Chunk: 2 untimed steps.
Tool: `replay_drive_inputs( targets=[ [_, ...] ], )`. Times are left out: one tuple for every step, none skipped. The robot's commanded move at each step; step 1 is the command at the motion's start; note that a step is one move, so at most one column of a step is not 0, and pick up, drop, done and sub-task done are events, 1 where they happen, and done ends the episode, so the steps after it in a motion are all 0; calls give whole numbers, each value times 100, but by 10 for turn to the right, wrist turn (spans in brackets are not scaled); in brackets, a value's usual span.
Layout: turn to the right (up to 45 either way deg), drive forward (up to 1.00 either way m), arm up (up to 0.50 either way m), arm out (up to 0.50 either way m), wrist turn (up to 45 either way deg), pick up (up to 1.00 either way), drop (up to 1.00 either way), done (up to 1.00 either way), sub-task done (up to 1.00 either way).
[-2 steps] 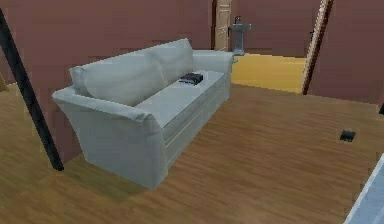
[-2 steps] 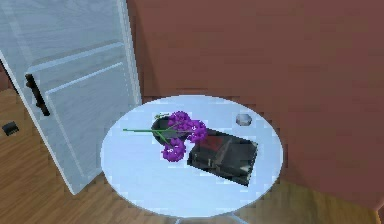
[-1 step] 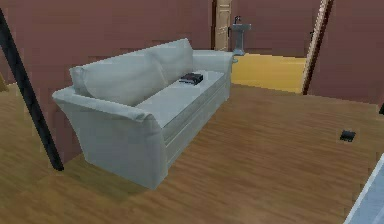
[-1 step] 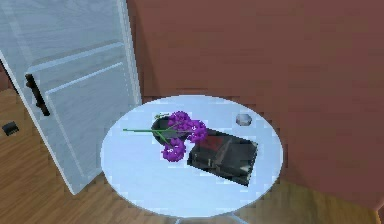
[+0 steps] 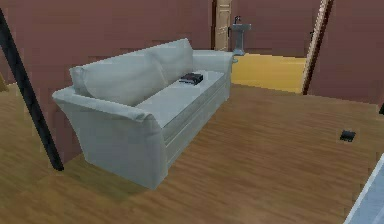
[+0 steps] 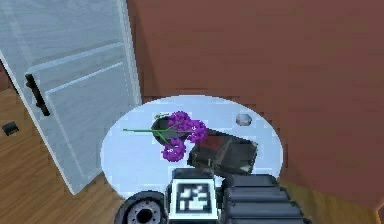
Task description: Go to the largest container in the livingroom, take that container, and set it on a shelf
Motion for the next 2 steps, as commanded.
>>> replay_drive_inputs(
  targets=[
    [0,0,0,50,0,0,0,0,0],
    [0,0,0,0,450,0,0,0,0]
  ],
)
